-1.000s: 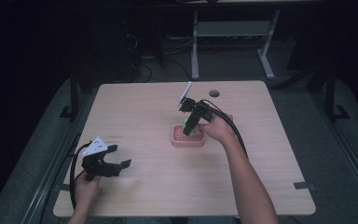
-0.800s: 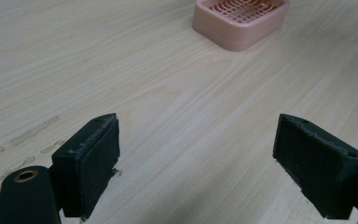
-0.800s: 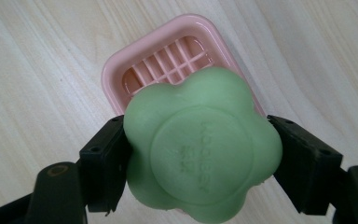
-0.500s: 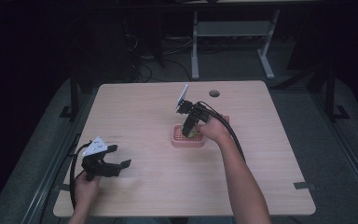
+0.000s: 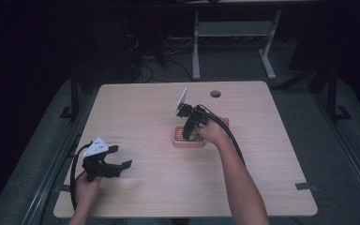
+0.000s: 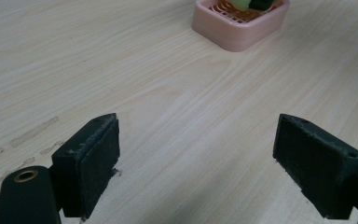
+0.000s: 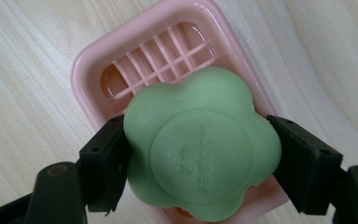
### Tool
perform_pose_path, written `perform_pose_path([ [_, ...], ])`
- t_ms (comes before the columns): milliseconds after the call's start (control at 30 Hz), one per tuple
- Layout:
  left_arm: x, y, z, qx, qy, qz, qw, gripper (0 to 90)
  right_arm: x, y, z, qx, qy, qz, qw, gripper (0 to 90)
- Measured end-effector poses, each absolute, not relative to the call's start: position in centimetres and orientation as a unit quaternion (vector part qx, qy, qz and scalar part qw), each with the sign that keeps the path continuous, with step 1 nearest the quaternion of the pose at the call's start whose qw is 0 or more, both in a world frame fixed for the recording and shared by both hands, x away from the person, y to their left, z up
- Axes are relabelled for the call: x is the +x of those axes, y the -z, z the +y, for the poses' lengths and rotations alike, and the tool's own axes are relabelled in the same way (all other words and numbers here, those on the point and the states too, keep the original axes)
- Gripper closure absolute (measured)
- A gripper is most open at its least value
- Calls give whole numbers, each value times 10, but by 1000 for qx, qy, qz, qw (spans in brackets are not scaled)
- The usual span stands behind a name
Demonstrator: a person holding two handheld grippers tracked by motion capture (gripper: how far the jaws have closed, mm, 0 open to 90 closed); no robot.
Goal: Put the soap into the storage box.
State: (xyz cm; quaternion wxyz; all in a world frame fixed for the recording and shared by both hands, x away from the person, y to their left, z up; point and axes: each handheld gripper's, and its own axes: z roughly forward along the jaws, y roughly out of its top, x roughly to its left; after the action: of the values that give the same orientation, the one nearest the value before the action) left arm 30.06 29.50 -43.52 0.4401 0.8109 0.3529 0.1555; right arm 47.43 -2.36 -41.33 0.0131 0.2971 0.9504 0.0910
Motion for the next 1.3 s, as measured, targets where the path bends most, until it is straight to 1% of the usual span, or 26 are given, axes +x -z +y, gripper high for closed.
perform_pose_path([
  [833, 301, 435, 295, 812, -157, 352, 438, 143, 473, 415, -29, 301, -101, 948, 11, 256],
  [1000, 301, 435, 295, 812, -157, 352, 438, 144, 472, 412, -31, 300, -110, 947, 16, 256],
  [1300, 301, 435, 294, 813, -158, 351, 438, 144, 470, 404, -35, 306, -123, 944, 11, 261],
])
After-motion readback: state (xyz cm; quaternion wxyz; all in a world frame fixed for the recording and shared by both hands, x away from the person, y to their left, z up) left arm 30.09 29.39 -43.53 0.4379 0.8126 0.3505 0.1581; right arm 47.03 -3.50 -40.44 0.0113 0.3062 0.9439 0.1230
